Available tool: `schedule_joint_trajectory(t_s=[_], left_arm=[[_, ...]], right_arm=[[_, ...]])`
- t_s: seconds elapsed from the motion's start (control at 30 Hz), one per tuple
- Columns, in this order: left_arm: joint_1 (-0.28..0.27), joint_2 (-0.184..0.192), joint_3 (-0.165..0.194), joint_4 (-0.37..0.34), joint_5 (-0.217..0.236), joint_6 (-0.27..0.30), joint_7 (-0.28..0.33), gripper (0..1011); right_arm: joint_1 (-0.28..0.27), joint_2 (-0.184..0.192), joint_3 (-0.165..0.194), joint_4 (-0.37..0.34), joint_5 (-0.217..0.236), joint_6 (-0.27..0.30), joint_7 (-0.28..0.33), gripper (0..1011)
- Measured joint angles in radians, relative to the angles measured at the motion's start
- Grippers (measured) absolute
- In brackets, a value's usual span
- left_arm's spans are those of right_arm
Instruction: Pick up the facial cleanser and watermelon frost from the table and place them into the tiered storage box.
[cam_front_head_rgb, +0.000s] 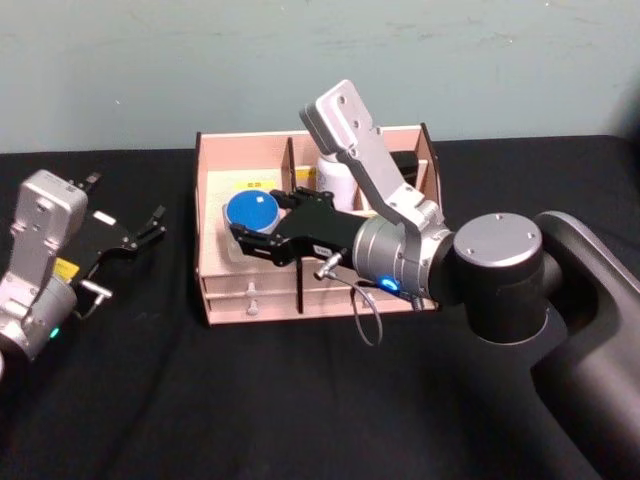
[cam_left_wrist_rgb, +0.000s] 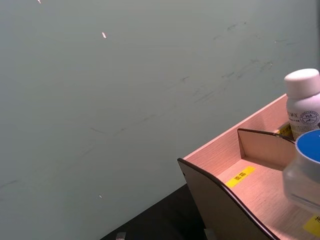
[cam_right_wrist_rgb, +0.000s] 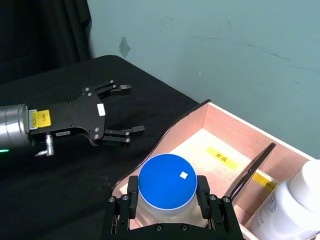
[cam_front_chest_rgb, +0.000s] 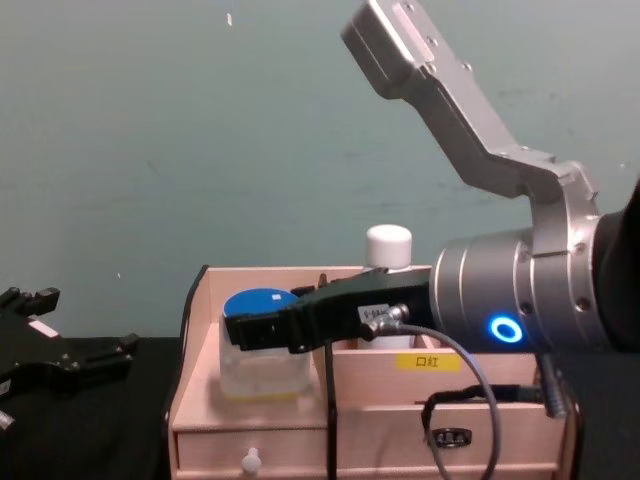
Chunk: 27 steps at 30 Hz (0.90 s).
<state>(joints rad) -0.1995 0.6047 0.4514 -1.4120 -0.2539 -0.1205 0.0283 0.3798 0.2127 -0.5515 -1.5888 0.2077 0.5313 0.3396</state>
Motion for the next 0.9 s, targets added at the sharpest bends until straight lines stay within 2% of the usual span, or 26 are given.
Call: schedule_joint_trajectory(t_s=[0.43,0.9], left_arm=[[0.000,0.000,0.000,0.000,0.000,0.000,0.000,1010],[0.000,0.000,0.000,0.000,0.000,0.000,0.000,1010]], right_arm=[[0.034,-0.029,0.010,0.062,-0.016,-0.013,0.010,712],[0.040,-0.043,0.014,0.097,-0.018,-0.011,0.018,711]])
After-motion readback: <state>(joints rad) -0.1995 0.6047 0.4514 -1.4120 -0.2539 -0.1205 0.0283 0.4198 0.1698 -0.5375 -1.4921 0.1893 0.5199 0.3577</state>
